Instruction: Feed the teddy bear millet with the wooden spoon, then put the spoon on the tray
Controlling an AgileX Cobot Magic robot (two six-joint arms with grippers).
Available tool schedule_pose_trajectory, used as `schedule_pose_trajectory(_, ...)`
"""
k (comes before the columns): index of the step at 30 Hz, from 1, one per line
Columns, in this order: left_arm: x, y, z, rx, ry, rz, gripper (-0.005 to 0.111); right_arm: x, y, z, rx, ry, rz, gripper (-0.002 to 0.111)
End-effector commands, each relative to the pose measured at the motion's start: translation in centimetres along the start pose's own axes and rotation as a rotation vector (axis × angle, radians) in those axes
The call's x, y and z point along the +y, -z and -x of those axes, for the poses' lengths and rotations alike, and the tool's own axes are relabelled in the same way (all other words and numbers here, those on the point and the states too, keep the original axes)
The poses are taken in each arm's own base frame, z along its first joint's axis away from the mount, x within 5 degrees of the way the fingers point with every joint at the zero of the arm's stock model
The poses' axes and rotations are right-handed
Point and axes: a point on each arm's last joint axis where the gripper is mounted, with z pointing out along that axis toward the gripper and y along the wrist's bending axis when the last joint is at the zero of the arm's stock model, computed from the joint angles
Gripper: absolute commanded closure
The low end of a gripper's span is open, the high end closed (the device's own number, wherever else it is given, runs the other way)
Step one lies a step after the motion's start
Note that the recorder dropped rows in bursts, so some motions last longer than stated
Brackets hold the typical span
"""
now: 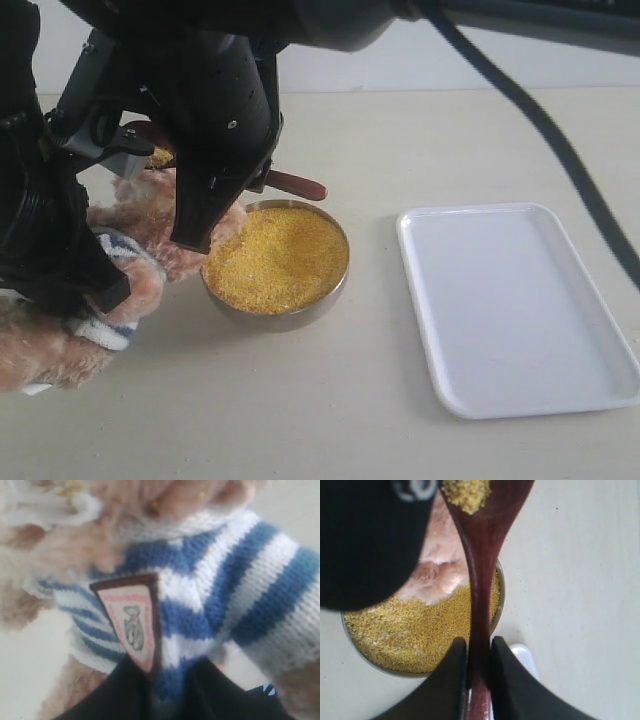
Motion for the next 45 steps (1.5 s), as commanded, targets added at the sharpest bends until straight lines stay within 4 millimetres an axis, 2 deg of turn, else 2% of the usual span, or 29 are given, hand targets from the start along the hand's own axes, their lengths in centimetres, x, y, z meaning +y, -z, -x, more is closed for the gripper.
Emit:
schedule_pose_trajectory(1,-0.3,0.8,0.4,-0.065,0.021,-0.016,0.103,0.5,0.2,0.7,-0.052,0.008,0.016,0.109)
schedule_pose_trajectory(9,-0.1,2.1,-0.5,-0.119,0.023,-0.006,0.103,0.3,0.2,0.6,-0.049,0.011,0.001,0.109)
schedule_pose_trajectory(18,-0.1,1.9,-0.4,-0.111,0.038,-0.008,0.103,-0.3,0.9,0.3,-0.062,-0.006,-0.01,0.109)
schedule_pose_trajectory(32,-0.1,1.9,-0.4,-0.109,0.054,-0.003,0.103,-1.3,0.6,-0.2,-0.057,-0.043,0.008,0.109)
schedule_pose_trajectory(39,-0.2,-0.1,-1.5,-0.031,0.046,0.009,0.103,-1.6,0.4,-0.3,-0.052,-0.052,0.006,0.109)
schedule_pose_trajectory(45,0.0,0.9,-1.8,-0.076,0.061,0.017,0.103,-1.3,0.4,-0.3,-0.059,-0.061,0.041,0.109)
